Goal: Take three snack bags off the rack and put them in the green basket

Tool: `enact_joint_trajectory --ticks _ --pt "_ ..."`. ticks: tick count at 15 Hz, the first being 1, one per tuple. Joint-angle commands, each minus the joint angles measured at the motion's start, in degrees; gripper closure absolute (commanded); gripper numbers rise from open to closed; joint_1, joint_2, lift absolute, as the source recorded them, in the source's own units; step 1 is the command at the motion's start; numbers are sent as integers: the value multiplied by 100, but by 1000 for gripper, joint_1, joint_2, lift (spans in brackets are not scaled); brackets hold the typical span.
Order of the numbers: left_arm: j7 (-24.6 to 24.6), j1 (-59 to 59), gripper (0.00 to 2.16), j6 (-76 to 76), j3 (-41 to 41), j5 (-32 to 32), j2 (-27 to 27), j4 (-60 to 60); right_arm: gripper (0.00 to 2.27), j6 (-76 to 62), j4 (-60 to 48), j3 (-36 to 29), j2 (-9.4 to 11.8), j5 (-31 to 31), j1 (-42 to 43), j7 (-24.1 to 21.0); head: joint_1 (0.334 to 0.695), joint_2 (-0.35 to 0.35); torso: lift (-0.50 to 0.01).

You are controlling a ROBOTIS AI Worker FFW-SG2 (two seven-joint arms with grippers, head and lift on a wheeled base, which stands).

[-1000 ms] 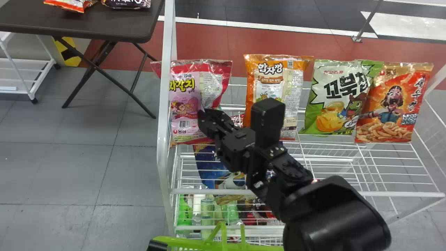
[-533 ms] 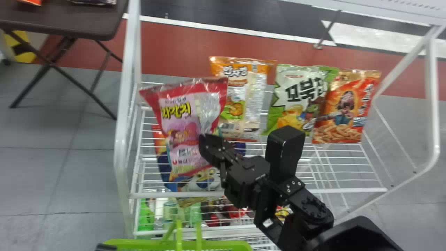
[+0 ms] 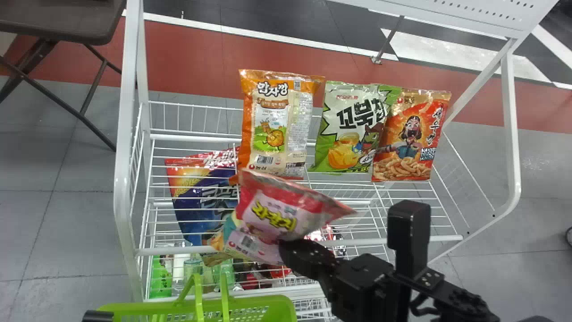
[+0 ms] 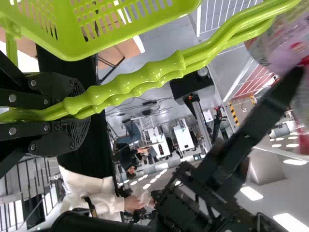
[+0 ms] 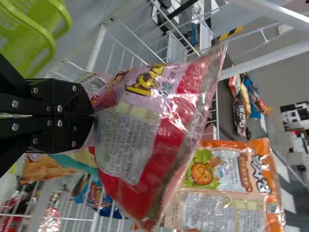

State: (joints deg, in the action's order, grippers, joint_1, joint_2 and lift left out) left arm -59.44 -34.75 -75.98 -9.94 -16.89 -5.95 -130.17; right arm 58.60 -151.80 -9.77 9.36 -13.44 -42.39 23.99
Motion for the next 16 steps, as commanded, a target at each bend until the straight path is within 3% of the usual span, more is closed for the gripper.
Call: enact_joint_trajectory --ticks 1,3,6,8,10,16 --pt "38 3 1541 43 1 2 7 18 2243 236 -121 -333 -31 -27 -129 141 695 -350 -26" --pt "55 3 1541 166 28 2 7 27 2243 693 -420 -825 -128 -212 -243 439 695 -350 -26" --pt "117 3 1541 219 28 2 15 18 2243 1906 -842 -1923 -462 -880 -287 1099 695 -350 -26" --pt "152 29 1541 219 28 2 15 18 2243 2732 -912 -2442 -523 -1231 -243 1318 695 -350 -26" --pt "152 29 1541 271 36 -7 15 18 2243 3148 -798 -2433 -514 -1214 -234 1380 695 -350 -26" --pt "161 29 1541 271 -34 -7 42 9 2246 3148 54 -1422 -400 -1170 -155 1573 695 -350 -26"
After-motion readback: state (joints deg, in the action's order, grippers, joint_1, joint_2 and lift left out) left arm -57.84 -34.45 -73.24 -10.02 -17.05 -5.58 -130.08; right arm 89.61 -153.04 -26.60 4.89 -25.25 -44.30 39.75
